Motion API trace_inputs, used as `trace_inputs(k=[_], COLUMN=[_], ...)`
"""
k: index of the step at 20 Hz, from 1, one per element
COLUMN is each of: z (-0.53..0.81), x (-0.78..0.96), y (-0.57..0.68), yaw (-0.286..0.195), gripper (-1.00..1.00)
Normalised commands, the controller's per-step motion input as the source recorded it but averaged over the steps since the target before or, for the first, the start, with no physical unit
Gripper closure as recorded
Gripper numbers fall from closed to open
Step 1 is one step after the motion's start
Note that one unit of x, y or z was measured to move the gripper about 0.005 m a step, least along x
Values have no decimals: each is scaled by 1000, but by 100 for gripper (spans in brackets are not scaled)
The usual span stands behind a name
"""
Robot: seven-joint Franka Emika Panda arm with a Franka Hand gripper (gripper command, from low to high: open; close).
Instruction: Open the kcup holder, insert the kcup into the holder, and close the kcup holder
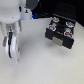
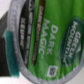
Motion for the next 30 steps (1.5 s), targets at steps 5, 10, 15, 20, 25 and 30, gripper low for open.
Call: trace_inputs(k=[5, 10, 15, 20, 25, 30], z=[810, 748, 709, 635, 453, 331], x=[83, 60, 65, 74, 89, 108], y=[487, 552, 667, 722, 700, 694], yaw=[3, 12, 10, 9, 8, 6], gripper=[100, 100, 100, 100, 100, 100])
